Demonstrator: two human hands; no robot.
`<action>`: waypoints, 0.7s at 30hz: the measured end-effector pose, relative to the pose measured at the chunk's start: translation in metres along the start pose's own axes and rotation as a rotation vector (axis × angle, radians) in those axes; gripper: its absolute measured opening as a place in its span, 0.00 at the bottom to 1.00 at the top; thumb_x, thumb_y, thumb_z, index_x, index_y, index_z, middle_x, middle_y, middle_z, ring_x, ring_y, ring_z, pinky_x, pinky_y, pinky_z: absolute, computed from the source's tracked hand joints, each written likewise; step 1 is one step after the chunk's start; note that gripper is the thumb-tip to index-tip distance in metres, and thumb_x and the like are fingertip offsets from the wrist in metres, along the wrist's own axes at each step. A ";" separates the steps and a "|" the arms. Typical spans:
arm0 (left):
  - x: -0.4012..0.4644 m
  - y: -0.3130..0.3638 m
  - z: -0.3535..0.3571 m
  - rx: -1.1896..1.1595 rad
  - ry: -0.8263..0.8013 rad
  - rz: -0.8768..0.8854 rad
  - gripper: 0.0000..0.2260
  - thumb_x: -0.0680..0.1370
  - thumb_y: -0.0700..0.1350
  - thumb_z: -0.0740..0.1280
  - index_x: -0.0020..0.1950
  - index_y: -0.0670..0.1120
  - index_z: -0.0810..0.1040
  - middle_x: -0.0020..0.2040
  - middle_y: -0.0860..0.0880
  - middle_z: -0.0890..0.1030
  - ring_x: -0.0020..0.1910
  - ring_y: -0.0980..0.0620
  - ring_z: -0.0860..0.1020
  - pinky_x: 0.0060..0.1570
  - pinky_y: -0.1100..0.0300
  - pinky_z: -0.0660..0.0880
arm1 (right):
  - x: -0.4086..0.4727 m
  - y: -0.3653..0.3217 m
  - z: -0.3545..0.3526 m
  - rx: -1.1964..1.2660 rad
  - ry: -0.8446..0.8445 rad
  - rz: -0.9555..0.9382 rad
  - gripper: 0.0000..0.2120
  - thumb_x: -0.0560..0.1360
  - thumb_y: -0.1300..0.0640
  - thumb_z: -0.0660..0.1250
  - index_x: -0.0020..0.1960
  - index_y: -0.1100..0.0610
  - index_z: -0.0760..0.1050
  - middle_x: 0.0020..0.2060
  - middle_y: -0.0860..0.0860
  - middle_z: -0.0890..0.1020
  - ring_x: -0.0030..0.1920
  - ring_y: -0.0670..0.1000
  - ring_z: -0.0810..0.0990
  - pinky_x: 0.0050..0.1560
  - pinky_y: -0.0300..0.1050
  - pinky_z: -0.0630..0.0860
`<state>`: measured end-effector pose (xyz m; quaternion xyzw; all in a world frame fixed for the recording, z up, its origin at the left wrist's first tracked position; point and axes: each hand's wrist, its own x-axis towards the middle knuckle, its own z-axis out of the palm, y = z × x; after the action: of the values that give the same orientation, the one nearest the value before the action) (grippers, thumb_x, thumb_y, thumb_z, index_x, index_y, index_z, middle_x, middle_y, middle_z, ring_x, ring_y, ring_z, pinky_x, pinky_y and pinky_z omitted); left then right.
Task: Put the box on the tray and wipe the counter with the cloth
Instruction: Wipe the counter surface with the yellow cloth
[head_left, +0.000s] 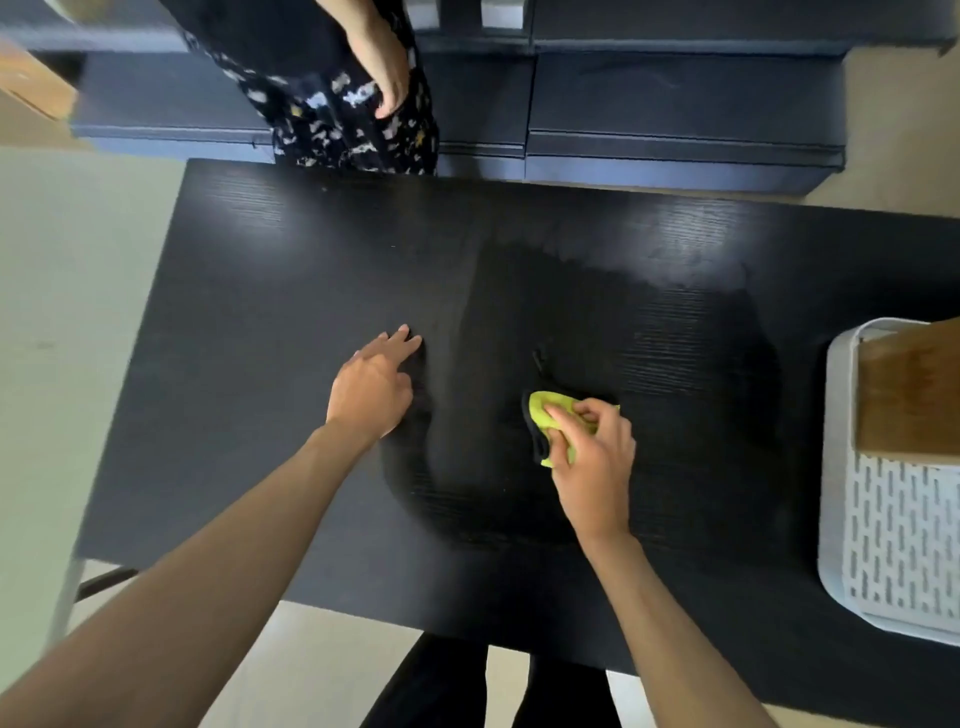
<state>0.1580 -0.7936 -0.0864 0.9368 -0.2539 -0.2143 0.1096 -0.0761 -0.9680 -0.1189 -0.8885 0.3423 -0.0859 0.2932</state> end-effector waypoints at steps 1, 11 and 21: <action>-0.003 -0.008 -0.002 -0.003 0.008 -0.004 0.28 0.77 0.35 0.59 0.76 0.52 0.71 0.79 0.54 0.67 0.79 0.50 0.63 0.75 0.47 0.67 | -0.002 -0.014 0.009 0.013 -0.015 -0.015 0.19 0.74 0.60 0.74 0.63 0.47 0.83 0.58 0.51 0.75 0.57 0.54 0.73 0.56 0.52 0.73; -0.019 -0.076 -0.034 -0.037 0.037 -0.108 0.28 0.77 0.36 0.59 0.75 0.55 0.72 0.79 0.58 0.66 0.78 0.55 0.65 0.67 0.50 0.74 | -0.014 -0.152 0.100 0.064 -0.190 -0.122 0.18 0.71 0.59 0.75 0.58 0.43 0.81 0.55 0.49 0.75 0.53 0.55 0.74 0.47 0.54 0.72; -0.023 -0.076 -0.033 -0.017 0.020 -0.094 0.27 0.78 0.36 0.60 0.76 0.54 0.71 0.80 0.57 0.64 0.75 0.52 0.69 0.66 0.51 0.75 | 0.034 -0.156 0.095 -0.051 -0.203 -0.142 0.27 0.66 0.61 0.80 0.61 0.46 0.80 0.58 0.50 0.75 0.57 0.55 0.74 0.50 0.51 0.72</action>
<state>0.1879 -0.7141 -0.0737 0.9489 -0.2065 -0.2120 0.1099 0.0703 -0.8541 -0.1068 -0.9218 0.2491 -0.0074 0.2970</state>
